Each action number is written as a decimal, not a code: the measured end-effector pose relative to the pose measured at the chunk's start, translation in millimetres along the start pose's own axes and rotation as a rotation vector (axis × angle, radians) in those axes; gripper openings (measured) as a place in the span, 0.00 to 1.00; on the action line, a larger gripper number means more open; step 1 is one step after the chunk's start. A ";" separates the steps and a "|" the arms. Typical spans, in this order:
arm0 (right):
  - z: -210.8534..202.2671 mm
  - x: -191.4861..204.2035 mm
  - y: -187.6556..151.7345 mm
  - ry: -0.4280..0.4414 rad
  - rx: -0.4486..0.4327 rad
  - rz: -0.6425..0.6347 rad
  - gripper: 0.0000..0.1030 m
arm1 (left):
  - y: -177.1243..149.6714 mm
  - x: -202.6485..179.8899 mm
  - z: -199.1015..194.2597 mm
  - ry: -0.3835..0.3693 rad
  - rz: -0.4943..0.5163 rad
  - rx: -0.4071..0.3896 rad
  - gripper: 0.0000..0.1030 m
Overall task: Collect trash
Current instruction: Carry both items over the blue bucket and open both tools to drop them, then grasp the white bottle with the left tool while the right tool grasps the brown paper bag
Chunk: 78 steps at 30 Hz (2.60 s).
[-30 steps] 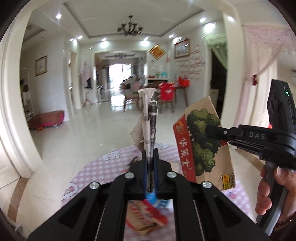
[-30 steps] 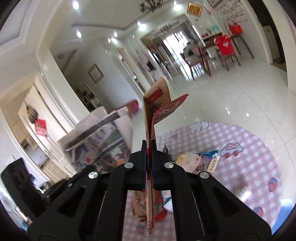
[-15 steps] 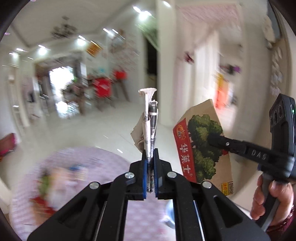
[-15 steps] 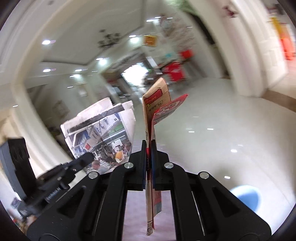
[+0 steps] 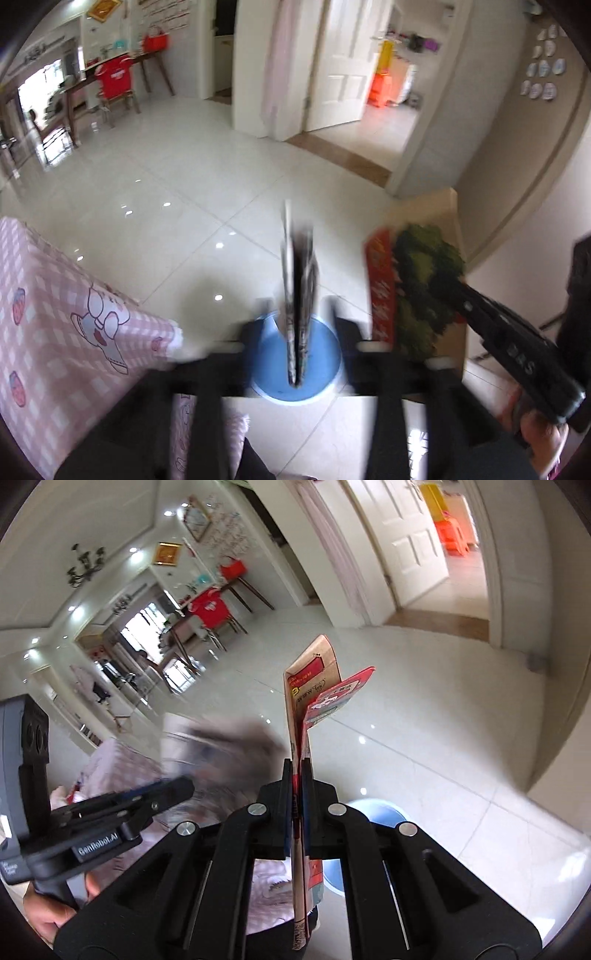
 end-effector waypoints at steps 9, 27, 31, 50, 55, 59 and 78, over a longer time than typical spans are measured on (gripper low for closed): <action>5.4 -8.3 -18.2 -0.007 0.051 0.010 0.04 | -16.7 0.9 11.9 0.039 -0.017 0.042 0.74; 23.4 38.6 0.4 0.015 0.022 -0.060 0.25 | -10.6 47.7 -30.1 0.161 -0.067 -0.033 0.78; 17.8 43.1 4.0 -0.004 -0.016 -0.065 0.56 | -11.3 55.3 -46.3 0.162 -0.082 -0.057 0.78; -15.3 192.7 -52.5 0.224 0.055 -0.237 0.56 | -70.2 155.0 -160.9 0.378 -0.151 -0.146 0.80; 6.7 232.6 -77.3 0.252 0.109 -0.300 0.56 | -84.6 201.0 -153.8 0.407 -0.191 -0.100 0.80; 24.5 251.7 -84.8 0.253 0.138 -0.320 0.56 | -90.9 222.9 -139.7 0.373 -0.246 -0.091 0.79; 9.8 337.5 -139.1 0.351 0.208 -0.466 0.56 | -141.1 246.1 -220.2 0.399 -0.327 -0.194 0.24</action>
Point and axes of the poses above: each gripper's, at about its wrist camera, not at the fingertips, and z roughly the way its jaws point, x to its left, y to its top, the point moved 4 cm from there along z, roughly the way its jaws point, and after that the axes turned 9 degrees about z, right-handed, at the moved point
